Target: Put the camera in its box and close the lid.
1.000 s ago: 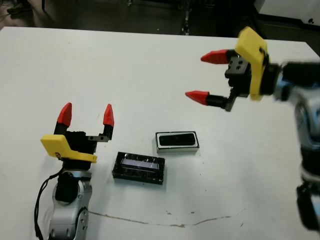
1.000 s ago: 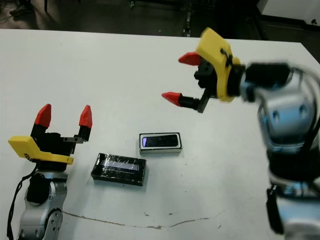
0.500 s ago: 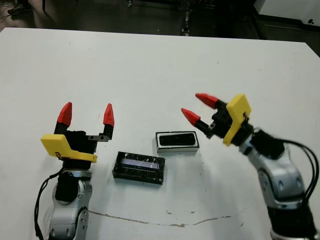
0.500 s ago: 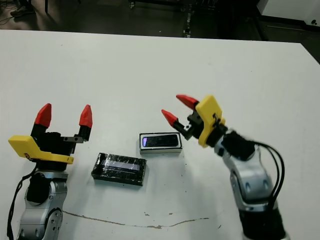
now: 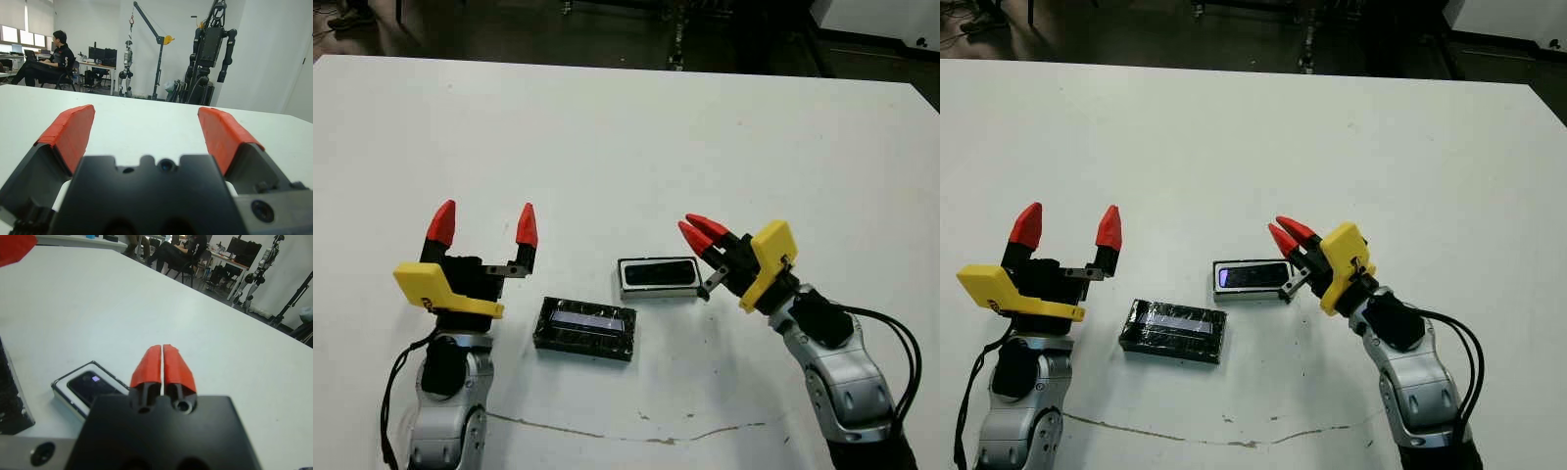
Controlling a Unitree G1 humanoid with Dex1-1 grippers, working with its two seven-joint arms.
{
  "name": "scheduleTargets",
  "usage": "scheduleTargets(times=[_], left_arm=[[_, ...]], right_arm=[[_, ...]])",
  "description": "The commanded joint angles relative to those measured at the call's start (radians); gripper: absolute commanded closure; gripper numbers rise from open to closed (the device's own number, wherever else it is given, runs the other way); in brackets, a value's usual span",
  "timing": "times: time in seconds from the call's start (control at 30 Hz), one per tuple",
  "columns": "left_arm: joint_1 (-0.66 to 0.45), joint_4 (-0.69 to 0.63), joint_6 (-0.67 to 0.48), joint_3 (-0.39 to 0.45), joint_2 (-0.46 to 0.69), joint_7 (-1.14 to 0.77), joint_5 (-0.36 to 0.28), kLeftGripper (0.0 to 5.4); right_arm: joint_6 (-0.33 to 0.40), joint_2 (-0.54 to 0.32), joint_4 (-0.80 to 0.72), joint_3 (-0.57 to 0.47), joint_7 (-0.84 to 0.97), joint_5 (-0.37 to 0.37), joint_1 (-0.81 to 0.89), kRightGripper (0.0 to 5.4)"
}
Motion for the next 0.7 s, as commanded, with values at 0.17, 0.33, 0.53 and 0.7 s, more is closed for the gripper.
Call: scheduleTargets(times=[0.17, 0.33, 0.53, 0.7], left_arm=[[0.001, 0.012, -0.005, -0.002, 0.004, -0.003, 0.007, 0.0], [0.001, 0.007, 0.003, -0.003, 0.002, -0.007, -0.007, 0.0], [0.0, 0.006, 0.0, -0.005, 0.005, -0.006, -0.001, 0.0], [-0.003, 0.007, 0.001, -0.003, 0.006, -0.014, -0.015, 0.0]], right_arm=[[-0.003, -0.028, 0.012, 0.02, -0.012, -0.02, 0.029, 5.38], [0.011, -0.038, 0.031, 0.034, -0.011, -0.029, 0.043, 5.38], [0.031, -0.059, 0.072, 0.049, 0.002, -0.039, 0.048, 5.38], [0.025, -0.081, 0.106, 0.058, 0.016, -0.048, 0.051, 5.38]])
